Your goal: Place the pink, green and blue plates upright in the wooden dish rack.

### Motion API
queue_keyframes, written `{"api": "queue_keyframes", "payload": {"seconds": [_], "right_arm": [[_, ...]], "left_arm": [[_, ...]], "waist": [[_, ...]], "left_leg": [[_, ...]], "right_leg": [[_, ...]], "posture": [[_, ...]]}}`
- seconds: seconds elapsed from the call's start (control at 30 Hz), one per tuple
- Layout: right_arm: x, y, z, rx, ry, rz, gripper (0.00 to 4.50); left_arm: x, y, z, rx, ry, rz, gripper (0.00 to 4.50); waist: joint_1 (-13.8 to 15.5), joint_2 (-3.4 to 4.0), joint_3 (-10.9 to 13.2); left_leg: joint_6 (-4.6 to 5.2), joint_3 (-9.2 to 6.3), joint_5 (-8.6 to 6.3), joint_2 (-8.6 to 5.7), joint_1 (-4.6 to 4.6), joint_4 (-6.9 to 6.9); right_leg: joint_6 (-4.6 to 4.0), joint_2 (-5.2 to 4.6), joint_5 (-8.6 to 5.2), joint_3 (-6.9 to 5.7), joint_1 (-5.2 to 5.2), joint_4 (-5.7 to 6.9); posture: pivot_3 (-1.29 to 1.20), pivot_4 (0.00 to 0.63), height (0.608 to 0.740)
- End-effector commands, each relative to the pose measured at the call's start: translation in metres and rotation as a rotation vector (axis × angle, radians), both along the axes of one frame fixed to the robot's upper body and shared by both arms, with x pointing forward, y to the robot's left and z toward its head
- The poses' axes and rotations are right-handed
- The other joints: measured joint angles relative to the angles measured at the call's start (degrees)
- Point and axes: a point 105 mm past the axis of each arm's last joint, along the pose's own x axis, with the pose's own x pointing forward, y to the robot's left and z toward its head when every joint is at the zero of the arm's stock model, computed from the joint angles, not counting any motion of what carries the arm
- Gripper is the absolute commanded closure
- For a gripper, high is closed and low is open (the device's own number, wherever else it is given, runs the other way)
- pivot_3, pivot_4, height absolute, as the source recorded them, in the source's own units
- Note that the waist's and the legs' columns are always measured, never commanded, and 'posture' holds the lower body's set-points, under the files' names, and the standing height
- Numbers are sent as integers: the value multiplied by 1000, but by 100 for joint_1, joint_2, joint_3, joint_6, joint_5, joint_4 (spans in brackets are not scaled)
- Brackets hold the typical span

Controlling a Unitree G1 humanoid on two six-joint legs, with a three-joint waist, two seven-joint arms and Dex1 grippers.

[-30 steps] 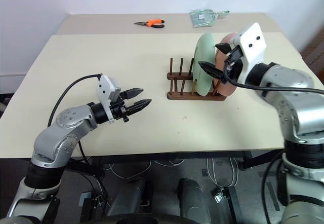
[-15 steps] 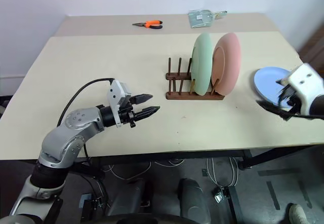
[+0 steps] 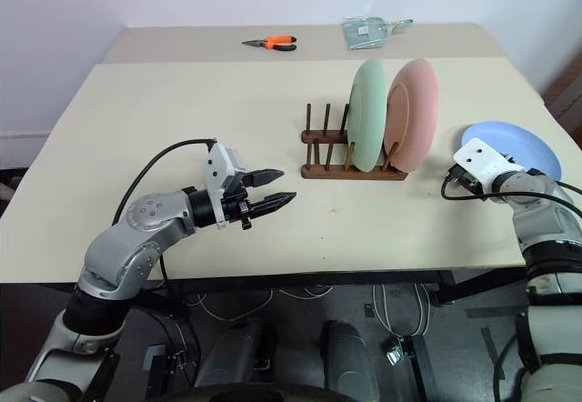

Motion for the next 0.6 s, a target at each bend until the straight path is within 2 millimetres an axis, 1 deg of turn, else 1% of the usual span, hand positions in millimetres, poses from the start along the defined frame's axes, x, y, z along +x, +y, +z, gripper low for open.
{"api": "queue_keyframes", "payload": {"seconds": [0.03,0.1,0.2,0.23,0.3,0.37,0.4,0.47,0.53,0.57,0.6], "right_arm": [[3,-8,5,-32,-31,-28,3395],[5,-9,6,-46,-47,-31,4420],[9,-7,19,-70,-121,-24,4474],[12,-8,36,-98,-193,-28,4474],[17,-5,88,-181,-415,-30,4474],[17,8,142,-181,-634,-17,4474],[15,17,163,-155,-715,7,4474],[6,63,220,79,-918,178,4474],[-8,92,251,257,-1010,319,4474],[-16,108,264,472,-1012,402,4474],[-28,128,276,685,-976,525,4474]], "left_arm": [[-3,2,13,-16,-53,9,1988],[-3,3,13,-16,-52,16,1988],[-4,4,12,-14,-49,21,1988],[-4,5,12,-13,-49,26,1988],[-3,7,11,-10,-51,40,1988],[1,11,12,-9,-60,65,1988],[3,13,12,-8,-62,78,1988],[7,18,11,-2,-63,102,1988],[10,22,11,2,-67,117,1988],[13,26,11,4,-69,130,1988],[14,29,11,6,-73,139,1988]], "waist": [[0,0,0],[5,0,0],[-11,1,0],[-16,5,1],[-20,9,3],[-37,24,10],[-50,31,14],[-73,32,14],[-123,32,14],[-127,31,13],[-124,29,14]], "left_leg": [[0,0,0,0,0,0],[-2,-1,1,0,0,0],[-3,0,2,0,0,0],[-3,0,2,0,0,0],[-4,0,2,0,0,0],[-6,1,3,0,0,0],[-7,2,4,0,-1,0],[-12,0,7,4,0,-3],[-12,-4,7,9,0,-6],[-12,-5,7,13,0,-8],[-6,-7,4,15,0,-8]], "right_leg": [[0,0,0,0,0,0],[0,-1,0,0,0,1],[0,-4,0,1,0,1],[0,-3,0,1,0,1],[0,-4,0,1,-1,4],[1,-6,1,2,-3,4],[1,-6,1,3,-4,5],[1,-1,1,3,-7,5],[1,4,1,2,-7,5],[1,5,1,2,-7,5],[1,7,1,0,-7,6]], "posture": [[0,150,740],[0,150,740],[0,150,740],[0,150,740],[0,150,740],[0,150,740],[0,150,740],[0,150,740],[0,150,740],[0,150,740],[0,150,740]]}}
